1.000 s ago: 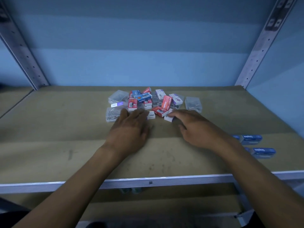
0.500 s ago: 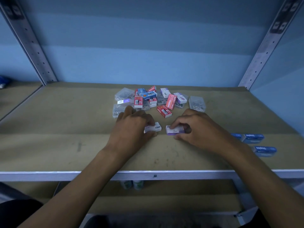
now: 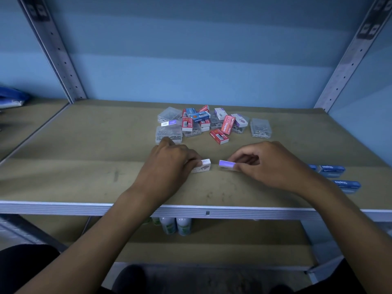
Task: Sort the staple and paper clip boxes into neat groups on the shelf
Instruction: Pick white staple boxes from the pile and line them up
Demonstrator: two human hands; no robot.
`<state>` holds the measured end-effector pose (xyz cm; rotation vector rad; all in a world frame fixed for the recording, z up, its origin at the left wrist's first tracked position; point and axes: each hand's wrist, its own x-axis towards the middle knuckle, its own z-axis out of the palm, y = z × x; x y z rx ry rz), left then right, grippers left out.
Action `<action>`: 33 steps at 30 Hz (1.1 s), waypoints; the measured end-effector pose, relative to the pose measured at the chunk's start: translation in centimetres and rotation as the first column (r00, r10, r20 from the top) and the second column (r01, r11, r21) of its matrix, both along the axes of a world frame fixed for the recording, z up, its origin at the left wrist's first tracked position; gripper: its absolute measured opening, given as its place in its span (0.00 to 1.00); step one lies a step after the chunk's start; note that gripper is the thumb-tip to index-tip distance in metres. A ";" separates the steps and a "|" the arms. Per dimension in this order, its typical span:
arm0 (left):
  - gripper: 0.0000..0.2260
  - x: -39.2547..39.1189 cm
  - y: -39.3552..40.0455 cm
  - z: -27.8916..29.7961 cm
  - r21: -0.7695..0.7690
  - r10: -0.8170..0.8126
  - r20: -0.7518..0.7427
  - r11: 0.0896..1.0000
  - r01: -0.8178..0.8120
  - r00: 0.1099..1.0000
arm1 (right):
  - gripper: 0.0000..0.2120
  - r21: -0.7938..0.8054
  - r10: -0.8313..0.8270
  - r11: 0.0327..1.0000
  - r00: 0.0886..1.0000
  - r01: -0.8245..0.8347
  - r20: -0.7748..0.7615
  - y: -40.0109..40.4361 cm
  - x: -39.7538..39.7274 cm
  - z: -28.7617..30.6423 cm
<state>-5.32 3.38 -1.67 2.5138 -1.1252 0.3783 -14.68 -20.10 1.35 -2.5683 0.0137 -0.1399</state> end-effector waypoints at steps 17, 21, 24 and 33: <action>0.14 1.4 1.4 1.4 -0.223 -0.019 -0.329 0.973 -0.058 0.944 | 0.11 0.001 -0.065 0.998 0.998 0.065 -0.015 -1.1 0.0 0.7; 0.14 1.3 1.9 2.1 -0.200 0.004 -0.378 0.976 -0.086 0.926 | 0.10 0.001 -0.045 0.999 0.999 0.045 -0.021 -1.1 -0.1 0.6; 0.10 1.0 2.0 2.5 -0.168 -0.007 -0.379 0.984 -0.062 0.925 | 0.08 -0.017 -0.017 1.000 0.999 0.017 -0.034 -1.0 -0.1 0.4; 0.05 0.2 1.4 1.9 -0.146 -0.066 -0.361 0.989 0.013 0.930 | 0.04 0.001 0.067 0.998 0.998 -0.067 -0.005 -0.1 -0.2 0.4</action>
